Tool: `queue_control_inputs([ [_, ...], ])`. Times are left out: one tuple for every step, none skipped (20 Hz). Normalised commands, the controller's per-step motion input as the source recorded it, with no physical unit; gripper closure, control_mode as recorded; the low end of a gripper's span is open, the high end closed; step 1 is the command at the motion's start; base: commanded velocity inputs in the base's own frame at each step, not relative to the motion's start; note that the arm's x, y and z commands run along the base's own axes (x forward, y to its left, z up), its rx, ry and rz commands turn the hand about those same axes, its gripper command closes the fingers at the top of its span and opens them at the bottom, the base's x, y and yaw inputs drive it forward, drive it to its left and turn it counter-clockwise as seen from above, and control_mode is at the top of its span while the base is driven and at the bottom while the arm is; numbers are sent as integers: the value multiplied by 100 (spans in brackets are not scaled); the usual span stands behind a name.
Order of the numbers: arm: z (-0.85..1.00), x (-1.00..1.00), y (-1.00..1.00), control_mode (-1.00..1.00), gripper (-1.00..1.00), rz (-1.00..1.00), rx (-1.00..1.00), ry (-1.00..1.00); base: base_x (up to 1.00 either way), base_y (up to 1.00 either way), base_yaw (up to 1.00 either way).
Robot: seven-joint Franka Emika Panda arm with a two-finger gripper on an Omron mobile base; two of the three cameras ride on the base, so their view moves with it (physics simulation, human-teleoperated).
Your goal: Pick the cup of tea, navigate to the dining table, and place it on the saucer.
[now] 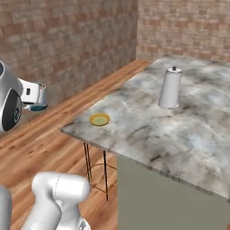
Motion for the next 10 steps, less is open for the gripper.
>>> queue_control_inputs([
  [0,0,0,100,100,0,0,0,26,86,-64],
  [0,0,0,100,100,0,0,0,25,84,-60],
  [0,0,0,100,100,0,0,0,37,74,-56],
  [0,0,0,100,100,0,0,0,51,66,-51],
  [0,0,0,100,100,0,0,0,56,62,-47],
  [0,0,0,100,100,0,0,0,56,56,-43],
  [0,0,0,100,100,0,0,0,46,34,-36],
  [0,0,0,100,100,0,0,0,14,0,-22],
  [0,0,0,100,100,0,0,0,0,0,-10],
  [0,0,0,100,100,0,0,0,0,0,-5],
])
